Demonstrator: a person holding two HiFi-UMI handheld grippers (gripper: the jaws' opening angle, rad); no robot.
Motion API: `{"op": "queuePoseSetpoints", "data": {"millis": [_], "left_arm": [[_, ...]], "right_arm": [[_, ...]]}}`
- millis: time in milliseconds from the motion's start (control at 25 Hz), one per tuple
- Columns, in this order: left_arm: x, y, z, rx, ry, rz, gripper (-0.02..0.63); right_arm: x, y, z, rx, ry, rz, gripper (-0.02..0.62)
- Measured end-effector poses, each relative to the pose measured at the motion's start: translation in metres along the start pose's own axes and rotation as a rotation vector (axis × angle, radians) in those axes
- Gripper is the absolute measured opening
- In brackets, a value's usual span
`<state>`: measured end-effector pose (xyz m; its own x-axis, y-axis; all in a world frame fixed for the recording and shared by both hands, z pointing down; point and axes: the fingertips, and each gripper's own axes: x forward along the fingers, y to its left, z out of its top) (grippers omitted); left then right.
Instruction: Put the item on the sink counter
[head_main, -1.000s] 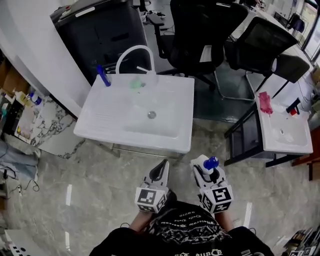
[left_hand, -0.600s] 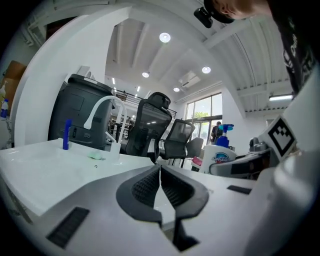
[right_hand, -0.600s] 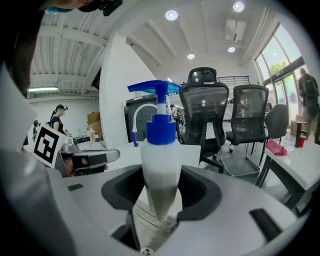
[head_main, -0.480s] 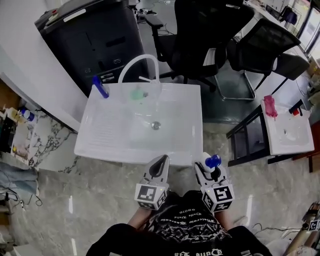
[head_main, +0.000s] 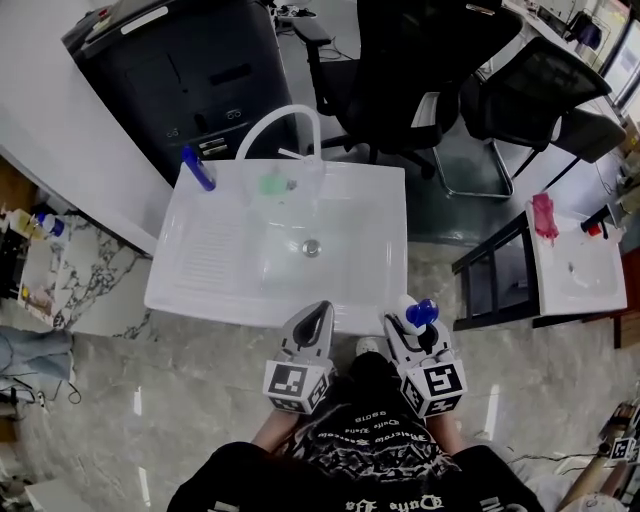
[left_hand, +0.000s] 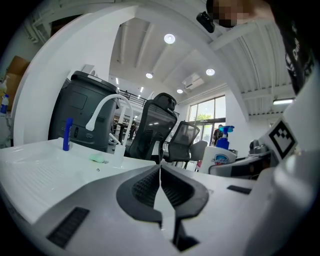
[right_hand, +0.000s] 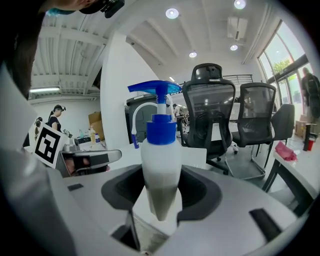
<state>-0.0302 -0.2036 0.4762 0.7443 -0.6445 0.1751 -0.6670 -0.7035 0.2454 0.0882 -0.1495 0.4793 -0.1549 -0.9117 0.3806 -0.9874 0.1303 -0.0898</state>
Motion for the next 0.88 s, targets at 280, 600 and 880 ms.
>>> {"op": "queuePoseSetpoints", "data": {"millis": [280,600,880], "left_arm": [[0.013,0.005,0.005,-0.017,0.002,0.031,0.011],[0.025,0.029,0.007,-0.065,0.002,0.152,0.011],[0.029,0.043,0.008,-0.13,-0.008,0.219,0.009]], "right_arm": [[0.023,-0.025,0.02,-0.032,-0.002,0.032,0.199],[0.062,-0.042,0.059,-0.09,-0.045,0.107,0.199],[0.108,-0.058,0.082,-0.125,-0.066,0.16,0.199]]}}
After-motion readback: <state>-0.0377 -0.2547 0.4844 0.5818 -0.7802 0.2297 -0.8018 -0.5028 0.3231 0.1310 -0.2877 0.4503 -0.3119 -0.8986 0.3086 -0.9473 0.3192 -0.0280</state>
